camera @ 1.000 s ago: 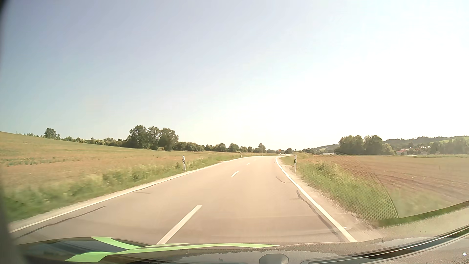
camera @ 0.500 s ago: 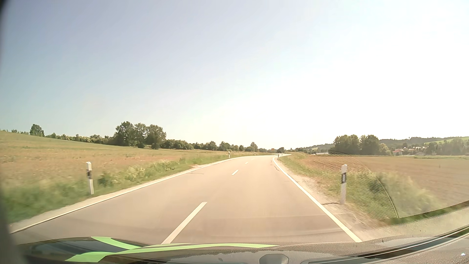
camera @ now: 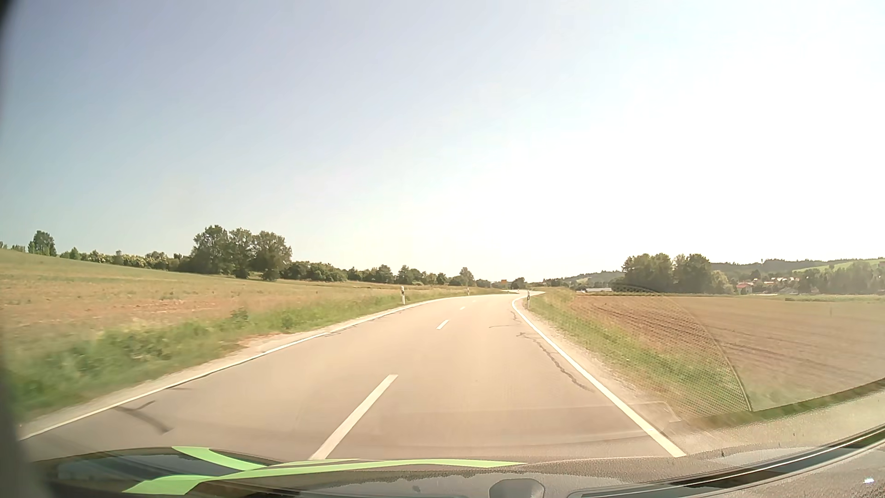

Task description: Follow the waypoints while adhering to traffic rules and regulations

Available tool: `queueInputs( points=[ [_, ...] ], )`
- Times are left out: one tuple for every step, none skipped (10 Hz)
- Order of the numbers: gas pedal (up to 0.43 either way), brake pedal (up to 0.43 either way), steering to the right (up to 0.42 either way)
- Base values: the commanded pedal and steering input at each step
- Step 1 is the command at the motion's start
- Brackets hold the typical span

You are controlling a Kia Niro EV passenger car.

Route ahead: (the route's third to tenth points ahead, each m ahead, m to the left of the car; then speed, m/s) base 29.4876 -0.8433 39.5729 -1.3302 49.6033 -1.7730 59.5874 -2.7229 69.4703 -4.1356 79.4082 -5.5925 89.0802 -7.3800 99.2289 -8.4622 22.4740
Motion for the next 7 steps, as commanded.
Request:
queueInputs(
  points=[
    [0.059, 0.000, 0.009],
    [0.059, 0.000, 0.006],
    [0.059, 0.000, 0.004],
    [0.067, 0.000, 0.004],
    [0.118, 0.000, 0.005],
    [0.130, 0.000, 0.008],
    [0.138, 0.000, 0.011]
  ],
)
